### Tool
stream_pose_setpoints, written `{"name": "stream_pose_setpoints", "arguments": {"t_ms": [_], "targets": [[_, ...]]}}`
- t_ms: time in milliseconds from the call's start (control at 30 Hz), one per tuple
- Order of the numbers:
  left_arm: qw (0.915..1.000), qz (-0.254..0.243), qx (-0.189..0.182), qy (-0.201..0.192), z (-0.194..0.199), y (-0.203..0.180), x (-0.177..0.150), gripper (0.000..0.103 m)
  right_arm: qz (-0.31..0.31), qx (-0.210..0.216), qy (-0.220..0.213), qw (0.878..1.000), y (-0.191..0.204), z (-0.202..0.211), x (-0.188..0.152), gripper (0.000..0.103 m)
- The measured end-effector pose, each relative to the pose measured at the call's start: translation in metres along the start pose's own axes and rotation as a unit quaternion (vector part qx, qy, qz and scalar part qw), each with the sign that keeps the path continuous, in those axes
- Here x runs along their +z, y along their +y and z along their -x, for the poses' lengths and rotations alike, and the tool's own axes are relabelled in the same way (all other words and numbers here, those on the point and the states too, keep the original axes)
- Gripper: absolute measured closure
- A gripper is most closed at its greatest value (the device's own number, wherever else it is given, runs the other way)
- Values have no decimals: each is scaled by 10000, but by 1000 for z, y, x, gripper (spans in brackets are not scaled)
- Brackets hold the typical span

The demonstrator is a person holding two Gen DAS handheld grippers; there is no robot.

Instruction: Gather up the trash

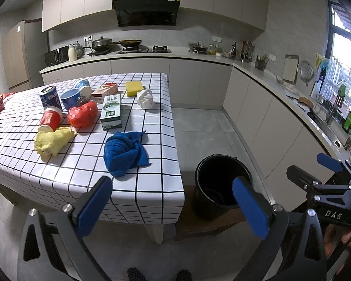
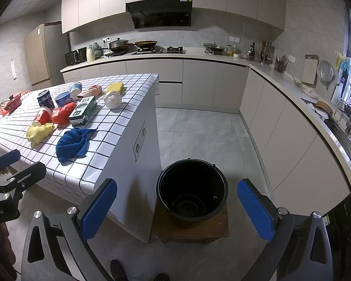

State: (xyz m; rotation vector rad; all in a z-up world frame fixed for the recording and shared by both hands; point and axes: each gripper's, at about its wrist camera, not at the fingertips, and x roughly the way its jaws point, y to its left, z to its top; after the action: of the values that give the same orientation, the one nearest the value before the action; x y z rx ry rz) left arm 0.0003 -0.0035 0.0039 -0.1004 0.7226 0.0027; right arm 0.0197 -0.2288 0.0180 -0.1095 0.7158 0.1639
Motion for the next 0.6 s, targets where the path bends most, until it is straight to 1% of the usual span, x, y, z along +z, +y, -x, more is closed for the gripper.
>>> {"name": "stream_pose_setpoints", "arguments": {"t_ms": [600], "targets": [[10000,46,59,-7,1,3,0,0,-2,15,-17,10000,1,-1,-1,0]]}}
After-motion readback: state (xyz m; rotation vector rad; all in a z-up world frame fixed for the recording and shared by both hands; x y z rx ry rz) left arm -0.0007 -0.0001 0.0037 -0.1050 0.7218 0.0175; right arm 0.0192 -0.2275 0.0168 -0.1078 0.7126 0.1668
